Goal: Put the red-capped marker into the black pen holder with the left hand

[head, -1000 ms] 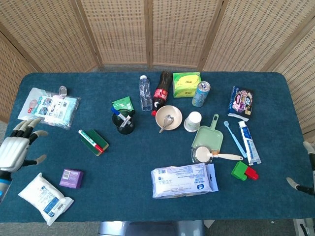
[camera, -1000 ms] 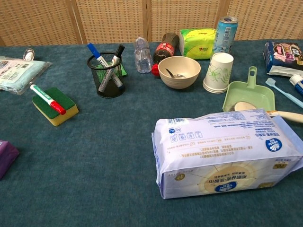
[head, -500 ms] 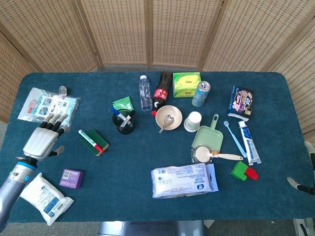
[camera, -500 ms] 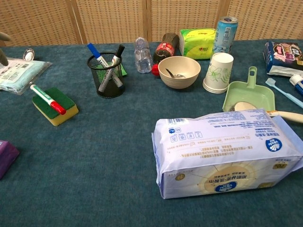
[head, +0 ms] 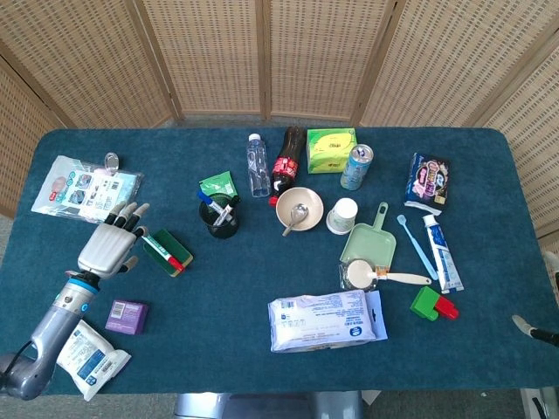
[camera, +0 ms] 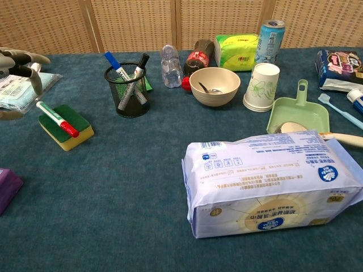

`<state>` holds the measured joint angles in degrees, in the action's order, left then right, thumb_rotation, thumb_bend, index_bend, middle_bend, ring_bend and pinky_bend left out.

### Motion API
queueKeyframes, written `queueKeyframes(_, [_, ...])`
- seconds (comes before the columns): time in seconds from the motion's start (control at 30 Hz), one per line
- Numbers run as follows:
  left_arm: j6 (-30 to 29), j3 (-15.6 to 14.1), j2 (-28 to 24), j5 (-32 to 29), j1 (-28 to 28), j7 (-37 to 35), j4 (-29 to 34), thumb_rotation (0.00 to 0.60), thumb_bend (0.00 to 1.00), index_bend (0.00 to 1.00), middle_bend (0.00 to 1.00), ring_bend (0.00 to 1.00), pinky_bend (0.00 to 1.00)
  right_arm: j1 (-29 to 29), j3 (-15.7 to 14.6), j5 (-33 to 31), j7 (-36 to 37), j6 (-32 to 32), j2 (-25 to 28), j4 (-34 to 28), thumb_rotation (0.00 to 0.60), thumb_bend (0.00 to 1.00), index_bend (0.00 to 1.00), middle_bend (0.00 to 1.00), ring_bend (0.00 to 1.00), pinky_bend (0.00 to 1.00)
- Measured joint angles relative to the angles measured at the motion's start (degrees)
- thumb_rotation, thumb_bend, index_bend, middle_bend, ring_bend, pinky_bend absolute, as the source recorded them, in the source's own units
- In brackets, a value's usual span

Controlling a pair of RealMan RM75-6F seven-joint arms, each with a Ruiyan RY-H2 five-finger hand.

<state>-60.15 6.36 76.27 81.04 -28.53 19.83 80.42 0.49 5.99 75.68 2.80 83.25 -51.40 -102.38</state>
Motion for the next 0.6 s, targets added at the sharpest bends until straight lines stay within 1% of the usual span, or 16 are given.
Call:
queueKeyframes(0.23, [1.14,0.23,1.23,-1.68,-1.52,4.23,0.35,0.600,0.32,0.38,0.00,0.00,0.03,-0.14,0.05,-0.12,0.87,-0.08,0.18,0.28,0.600,0.00,0.00,0.00,0.00,0.00])
queueKeyframes(0.6, [1.67,-0.55,3.77,-3.72,-3.08,9.10,0.53,0.600,0.32,0.38,0.00,0.00,0.03,-0.24,0.11,-0.06,1.79,-0.15,0.39,0.42,0.600,0.00,0.00,0.00,0.00,0.00])
